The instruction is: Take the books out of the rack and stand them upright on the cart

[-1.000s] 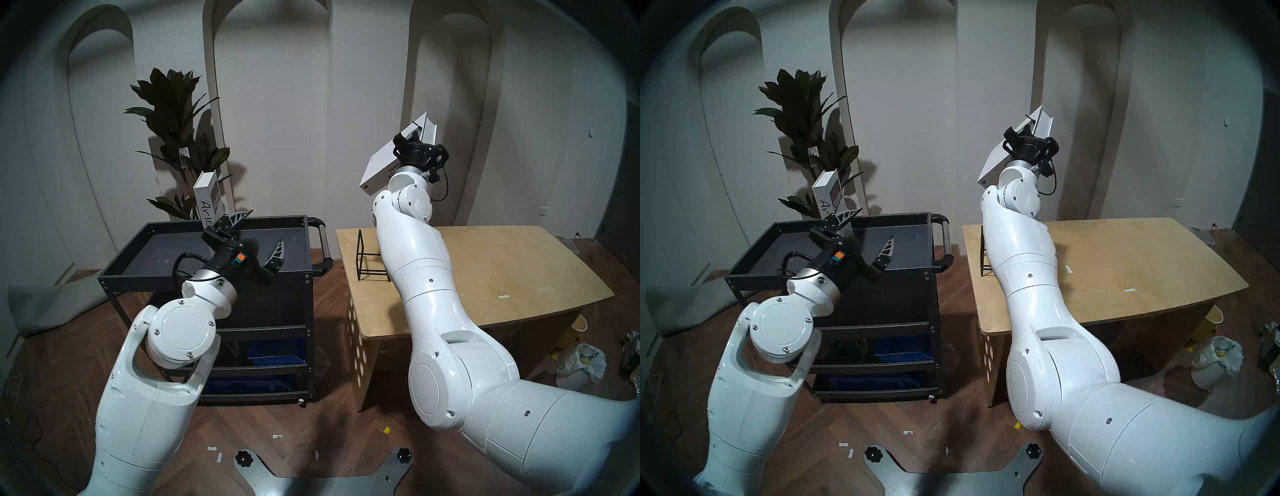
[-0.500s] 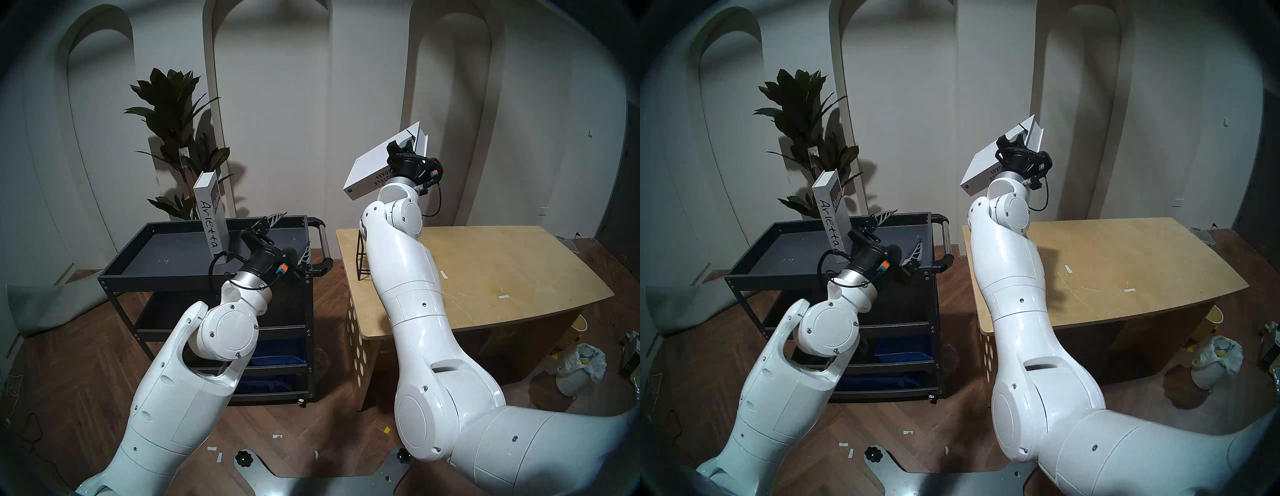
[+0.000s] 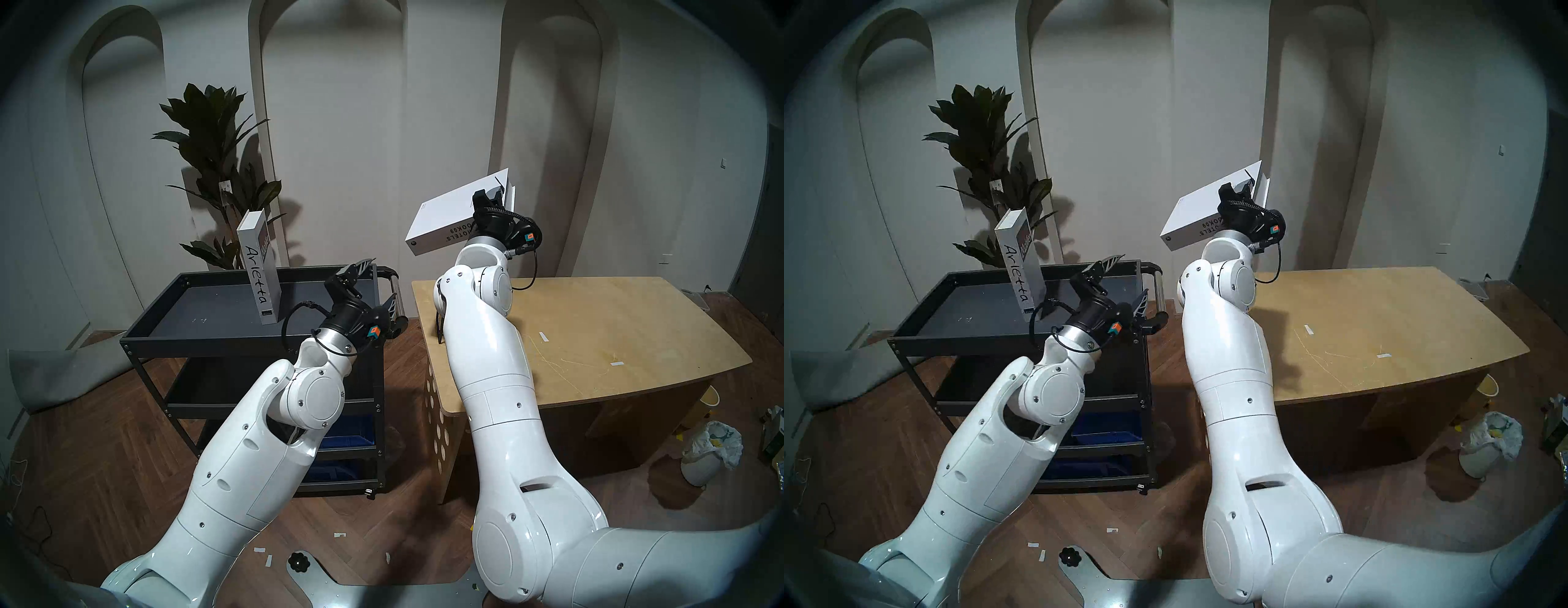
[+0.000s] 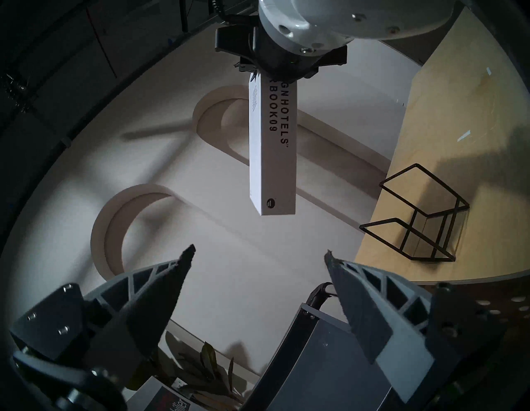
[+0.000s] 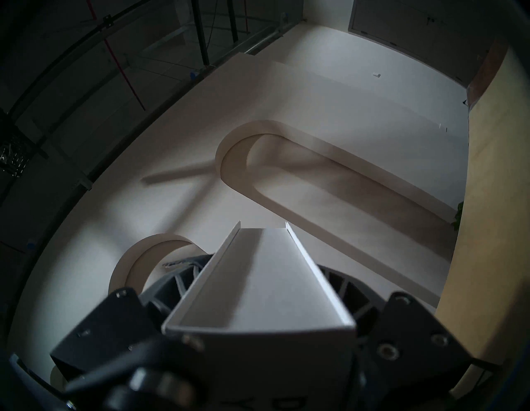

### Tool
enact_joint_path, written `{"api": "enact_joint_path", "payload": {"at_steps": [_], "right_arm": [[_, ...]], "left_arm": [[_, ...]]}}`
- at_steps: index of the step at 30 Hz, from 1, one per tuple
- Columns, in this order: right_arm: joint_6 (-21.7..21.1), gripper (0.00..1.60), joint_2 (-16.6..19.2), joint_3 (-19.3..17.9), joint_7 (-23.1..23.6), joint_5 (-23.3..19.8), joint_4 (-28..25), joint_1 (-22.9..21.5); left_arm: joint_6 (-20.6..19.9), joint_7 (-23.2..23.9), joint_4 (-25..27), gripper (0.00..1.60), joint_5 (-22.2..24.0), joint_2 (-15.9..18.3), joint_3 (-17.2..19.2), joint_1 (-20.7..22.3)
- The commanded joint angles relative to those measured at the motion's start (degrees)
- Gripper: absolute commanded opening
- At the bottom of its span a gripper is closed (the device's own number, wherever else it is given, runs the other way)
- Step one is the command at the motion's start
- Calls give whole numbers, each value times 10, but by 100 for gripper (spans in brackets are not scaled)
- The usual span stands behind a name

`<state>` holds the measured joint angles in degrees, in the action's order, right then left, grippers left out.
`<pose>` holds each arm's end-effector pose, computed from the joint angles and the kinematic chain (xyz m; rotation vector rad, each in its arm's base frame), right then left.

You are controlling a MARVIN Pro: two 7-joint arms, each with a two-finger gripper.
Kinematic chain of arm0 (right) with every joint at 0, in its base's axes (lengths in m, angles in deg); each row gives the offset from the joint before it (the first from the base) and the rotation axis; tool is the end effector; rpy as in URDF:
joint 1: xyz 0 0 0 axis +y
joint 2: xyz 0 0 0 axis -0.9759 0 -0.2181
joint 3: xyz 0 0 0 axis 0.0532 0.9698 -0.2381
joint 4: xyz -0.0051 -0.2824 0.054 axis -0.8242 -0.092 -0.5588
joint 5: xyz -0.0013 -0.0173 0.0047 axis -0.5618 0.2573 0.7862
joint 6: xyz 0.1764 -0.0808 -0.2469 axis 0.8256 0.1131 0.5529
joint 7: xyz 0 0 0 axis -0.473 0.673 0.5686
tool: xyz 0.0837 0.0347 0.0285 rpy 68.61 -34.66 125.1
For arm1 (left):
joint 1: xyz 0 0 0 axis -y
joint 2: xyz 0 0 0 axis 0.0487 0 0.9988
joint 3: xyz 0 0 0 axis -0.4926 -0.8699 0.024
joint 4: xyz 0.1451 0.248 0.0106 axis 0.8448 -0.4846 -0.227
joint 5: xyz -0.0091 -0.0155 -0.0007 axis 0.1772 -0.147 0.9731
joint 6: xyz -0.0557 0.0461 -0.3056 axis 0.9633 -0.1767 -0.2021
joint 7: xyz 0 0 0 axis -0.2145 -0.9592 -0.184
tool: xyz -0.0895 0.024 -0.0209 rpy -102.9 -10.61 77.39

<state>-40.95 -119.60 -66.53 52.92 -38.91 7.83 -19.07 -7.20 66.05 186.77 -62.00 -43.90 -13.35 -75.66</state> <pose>0.5372 0.0659 -0.0884 -1.0895 1.0752 -2.0603 0.4353 -0.0967 -0.1906 -1.2417 1.1816 -1.9913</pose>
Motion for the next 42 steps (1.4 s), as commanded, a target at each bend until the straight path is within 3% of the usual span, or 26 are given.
{"api": "enact_joint_path", "payload": {"at_steps": [1,19,35,42], "right_arm": [[-8,0,-4,12,23,-34,-50,22],[-33,0,38,43,58,-142,-119,83],[-37,0,74,74,100,-238,-149,134],[-18,0,78,80,110,-246,-148,141]], "left_arm": [[17,-32,-39,160,-29,-36,-7,62],[40,-108,-172,160,-94,-107,-27,156],[48,-249,-312,160,-159,-166,-43,225],[44,-304,-386,160,-181,-191,-51,256]]}}
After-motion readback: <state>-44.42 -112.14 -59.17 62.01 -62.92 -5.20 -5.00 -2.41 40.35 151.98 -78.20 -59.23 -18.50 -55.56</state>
